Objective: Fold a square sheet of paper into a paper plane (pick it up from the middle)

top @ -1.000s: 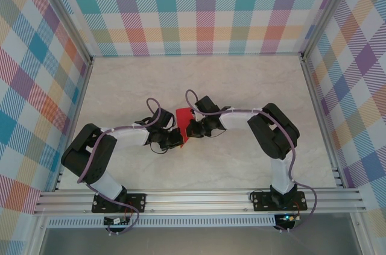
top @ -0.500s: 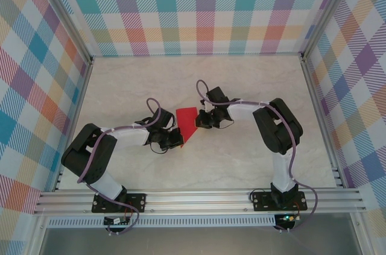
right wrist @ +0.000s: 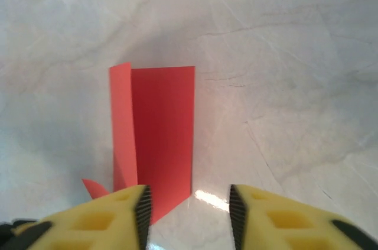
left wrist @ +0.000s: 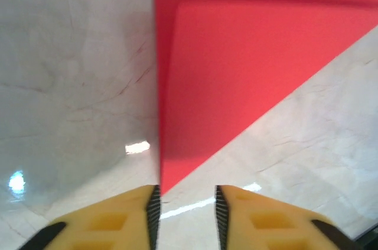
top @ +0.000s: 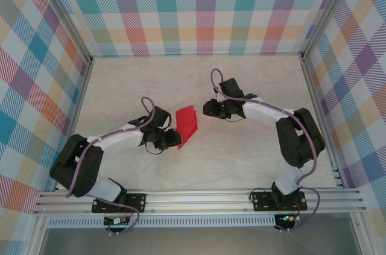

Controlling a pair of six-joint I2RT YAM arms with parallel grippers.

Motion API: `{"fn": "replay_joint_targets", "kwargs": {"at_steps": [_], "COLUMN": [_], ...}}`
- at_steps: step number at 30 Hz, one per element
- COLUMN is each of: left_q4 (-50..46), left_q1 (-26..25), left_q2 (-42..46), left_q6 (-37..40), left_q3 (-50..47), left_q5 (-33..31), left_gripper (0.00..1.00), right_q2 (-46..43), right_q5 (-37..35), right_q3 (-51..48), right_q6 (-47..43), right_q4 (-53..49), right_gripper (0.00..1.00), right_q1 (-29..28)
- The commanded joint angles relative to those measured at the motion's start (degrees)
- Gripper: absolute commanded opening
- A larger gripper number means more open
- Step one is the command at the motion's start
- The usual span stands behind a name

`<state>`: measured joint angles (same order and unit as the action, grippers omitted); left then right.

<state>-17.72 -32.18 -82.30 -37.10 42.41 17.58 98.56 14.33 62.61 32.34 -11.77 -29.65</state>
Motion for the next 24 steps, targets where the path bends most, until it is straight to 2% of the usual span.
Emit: {"fn": "replay_joint_targets", "kwargs": {"at_steps": [1, 6, 11, 24], "left_q4": [-1.4, 4.25, 5.84, 4.97], "left_q1": [-0.52, -0.51, -0.51, 0.04], "left_q2": [2.58, 2.02, 1.72, 2.33], "left_q6": [1.24, 0.05, -0.72, -2.92], "left_q3": [2.31, 1.12, -0.09, -1.19], "left_q5": [-4.49, -5.66, -7.17, -11.11], "left_gripper": [0.4, 0.47, 0.5, 0.6], "right_q2": [-2.41, -2.06, 1.03, 10.82], "right_q5": [-0.82, 6.35, 11.61, 17.2], "right_q3": [-4.72, -7.78, -7.2, 0.35], "right_q6": [3.73, 5.98, 6.86, 4.84], "right_q4": [2.16, 5.98, 8.39, 9.4], "right_gripper": [0.51, 0.58, 0.59, 0.45], "right_q1": [0.03, -0.23, -1.35, -5.59]}}
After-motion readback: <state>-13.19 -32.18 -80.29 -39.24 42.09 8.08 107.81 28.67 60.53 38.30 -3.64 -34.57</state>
